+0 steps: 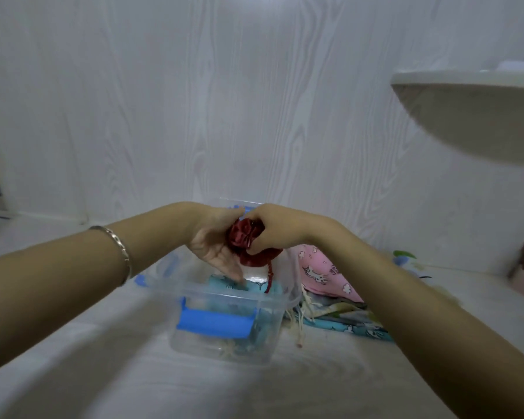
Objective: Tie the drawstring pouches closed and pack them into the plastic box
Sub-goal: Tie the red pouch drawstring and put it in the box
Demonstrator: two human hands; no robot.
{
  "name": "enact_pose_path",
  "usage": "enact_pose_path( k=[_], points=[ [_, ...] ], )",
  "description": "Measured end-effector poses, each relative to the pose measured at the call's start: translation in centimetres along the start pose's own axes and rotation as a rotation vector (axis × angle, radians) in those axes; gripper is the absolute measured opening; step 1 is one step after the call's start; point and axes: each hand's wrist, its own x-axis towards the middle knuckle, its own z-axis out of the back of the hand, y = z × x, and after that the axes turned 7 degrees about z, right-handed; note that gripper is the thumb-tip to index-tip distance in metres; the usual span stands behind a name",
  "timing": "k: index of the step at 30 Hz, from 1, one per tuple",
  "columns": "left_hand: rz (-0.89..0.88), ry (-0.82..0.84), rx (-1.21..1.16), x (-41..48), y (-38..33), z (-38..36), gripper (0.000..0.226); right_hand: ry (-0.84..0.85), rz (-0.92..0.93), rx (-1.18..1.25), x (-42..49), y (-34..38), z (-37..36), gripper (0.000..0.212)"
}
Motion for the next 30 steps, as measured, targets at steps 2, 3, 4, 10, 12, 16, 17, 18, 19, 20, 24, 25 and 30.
enact_pose_path(
  k=[2, 3, 4, 10, 12, 16, 17, 18, 19, 20, 24, 25, 30],
  points=[
    [0.072, -0.097, 0.175, -0.9, 0.4, -0.4, 0.092, 0.055, 0.019, -0.117, 0.4, 0.2, -0.6, 0.023],
    [0.077, -0.177, 0.281, -1.5, 0.6, -0.7, 0.090, 0.089, 0.019, -0.156, 0.5, 0.3, -1.0, 0.021],
    [0.045, -0.280, 0.398, -2.4, 0.7, -1.1, 0.080, 0.131, 0.012, -0.172, 0.7, 0.3, -1.3, 0.021],
    [-0.196, -0.599, 0.975, -2.9, 1.5, -2.4, 0.030, 0.506, -0.070, -0.062, 0.3, 1.3, -1.5, 0.037],
    [-0.189, -0.533, 1.113, -2.2, 1.9, -2.3, 0.022, 0.482, -0.094, 0.085, 0.2, 1.7, 0.1, 0.034],
    [-0.149, -0.199, 1.162, -1.5, 2.9, -1.8, 0.030, 0.309, -0.139, -0.146, 2.7, 1.1, 1.6, 0.028],
    [-0.130, -0.102, 1.168, -1.5, 3.1, -2.1, 0.031, 0.351, -0.165, -0.223, 3.3, 1.0, 1.1, 0.029],
    [-0.115, -0.033, 1.188, -1.5, 3.2, -2.4, 0.030, 0.413, -0.184, -0.281, 4.0, 0.8, 0.4, 0.030],
    [-0.119, 0.001, 1.208, -1.3, 3.3, -2.7, 0.028, 0.473, -0.206, -0.322, 4.7, 0.5, -0.4, 0.032],
    [-0.119, 0.006, 1.234, -1.2, 3.2, -2.9, 0.024, 0.525, -0.226, -0.367, 5.2, 0.4, -1.2, 0.035],
    [-0.095, -0.018, 1.416, -0.2, 3.0, -3.1, 0.034, 0.594, -0.196, -0.712, 5.8, 0.6, -3.4, 0.044],
    [-0.103, -0.038, 1.459, 0.2, 3.1, -3.2, 0.034, 0.595, -0.191, -0.741, 5.8, 0.6, -3.7, 0.042],
    [-0.134, -0.128, 1.541, 0.8, 3.2, -3.8, 0.035, 0.524, -0.180, -0.726, 6.5, -0.5, -4.6, 0.017]
  ],
)
